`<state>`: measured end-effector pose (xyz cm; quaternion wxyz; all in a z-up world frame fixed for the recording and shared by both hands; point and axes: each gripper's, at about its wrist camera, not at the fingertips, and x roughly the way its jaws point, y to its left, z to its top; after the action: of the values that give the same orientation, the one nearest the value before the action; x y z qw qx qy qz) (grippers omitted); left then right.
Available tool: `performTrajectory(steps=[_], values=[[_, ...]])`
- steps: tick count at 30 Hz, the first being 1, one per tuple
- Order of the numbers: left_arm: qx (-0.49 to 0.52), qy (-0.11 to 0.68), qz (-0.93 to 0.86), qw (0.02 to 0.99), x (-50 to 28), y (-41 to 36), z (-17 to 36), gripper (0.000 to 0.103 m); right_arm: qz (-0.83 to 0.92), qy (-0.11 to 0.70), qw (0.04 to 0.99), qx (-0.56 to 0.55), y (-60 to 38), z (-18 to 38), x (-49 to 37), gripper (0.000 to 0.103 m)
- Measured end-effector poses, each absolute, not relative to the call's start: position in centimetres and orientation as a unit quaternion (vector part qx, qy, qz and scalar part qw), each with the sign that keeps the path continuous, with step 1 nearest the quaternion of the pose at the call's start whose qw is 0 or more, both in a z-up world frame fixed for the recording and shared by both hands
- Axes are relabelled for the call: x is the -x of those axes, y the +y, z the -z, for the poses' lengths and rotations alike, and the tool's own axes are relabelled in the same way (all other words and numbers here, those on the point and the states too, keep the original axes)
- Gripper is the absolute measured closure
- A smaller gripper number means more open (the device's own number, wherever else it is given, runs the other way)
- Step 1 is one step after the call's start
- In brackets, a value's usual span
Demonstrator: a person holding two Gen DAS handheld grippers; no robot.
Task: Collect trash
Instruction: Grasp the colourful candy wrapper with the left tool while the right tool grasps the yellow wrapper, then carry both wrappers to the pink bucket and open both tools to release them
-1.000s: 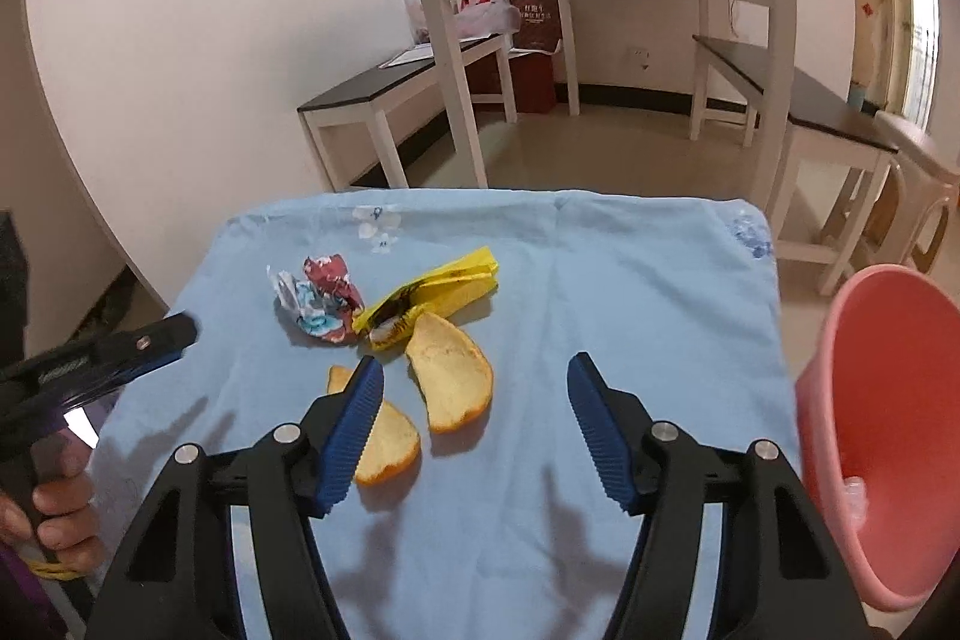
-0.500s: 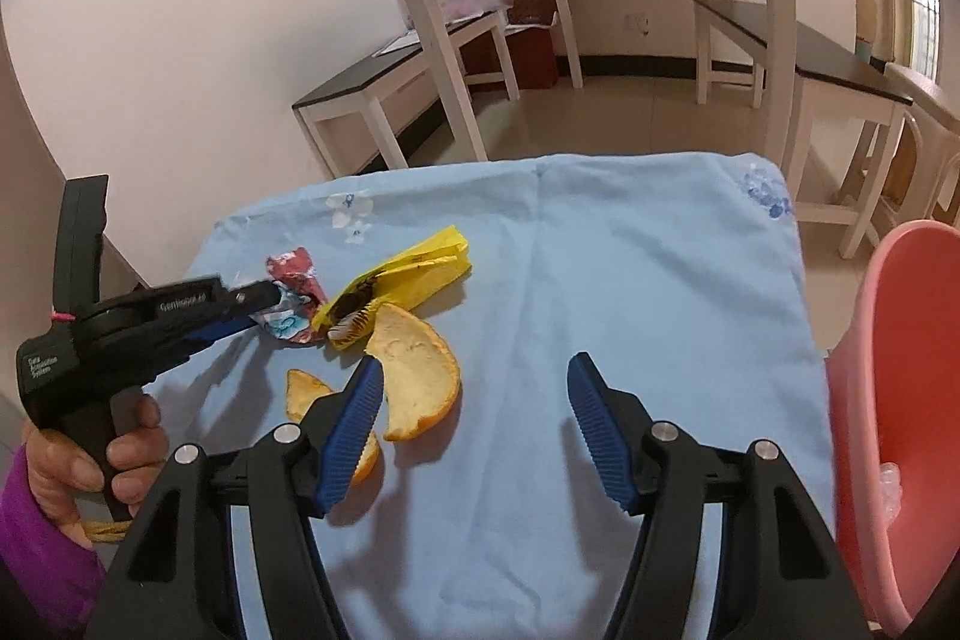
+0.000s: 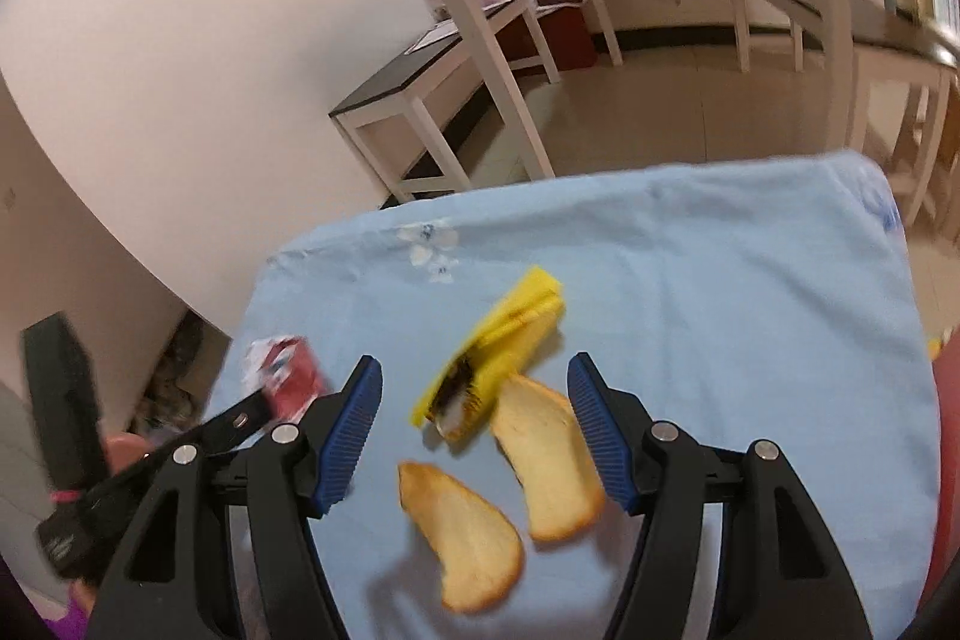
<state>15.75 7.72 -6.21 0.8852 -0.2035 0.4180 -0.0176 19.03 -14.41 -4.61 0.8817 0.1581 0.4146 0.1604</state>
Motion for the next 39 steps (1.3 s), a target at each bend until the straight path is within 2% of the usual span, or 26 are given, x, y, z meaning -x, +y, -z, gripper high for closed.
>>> performTrajectory(steps=[5, 7, 8, 9, 10, 11, 25, 39], values=[[0.215, 0.415, 0.022, 0.884, -13.9, 9.0, 6.0, 0.101, -0.121, 0.440, 0.882, -0.118, -11.6, 5.7, -21.0, 0.040], [0.218, 0.414, 0.023, 0.884, -13.3, 9.4, 5.9, 0.101, -0.114, 0.448, 0.880, -0.112, -10.9, 6.1, -21.5, 0.054], [0.219, 0.413, 0.023, 0.884, -13.0, 9.6, 5.9, 0.101, -0.114, 0.451, 0.878, -0.110, -10.6, 6.3, -21.9, 0.074], [0.219, 0.413, 0.024, 0.884, -12.7, 9.7, 5.9, 0.101, -0.115, 0.456, 0.876, -0.113, -10.4, 6.5, -22.0, 0.086], [0.221, 0.412, 0.024, 0.884, -12.4, 10.0, 5.9, 0.101, -0.117, 0.459, 0.872, -0.122, -10.3, 6.6, -22.2, 0.087], [0.222, 0.411, 0.024, 0.884, -12.2, 10.1, 5.8, 0.101, -0.117, 0.457, 0.873, -0.127, -10.4, 6.6, -22.0, 0.093], [0.217, 0.388, 0.031, 0.895, -9.1, 10.0, 3.8, 0.101, -0.182, 0.386, 0.894, -0.138, -11.6, 1.0, -14.7, 0.095], [0.156, 0.372, 0.031, 0.915, -6.3, 4.3, 1.3, 0.101, -0.189, 0.359, 0.900, -0.159, -16.8, -0.8, -7.6, 0.095]])
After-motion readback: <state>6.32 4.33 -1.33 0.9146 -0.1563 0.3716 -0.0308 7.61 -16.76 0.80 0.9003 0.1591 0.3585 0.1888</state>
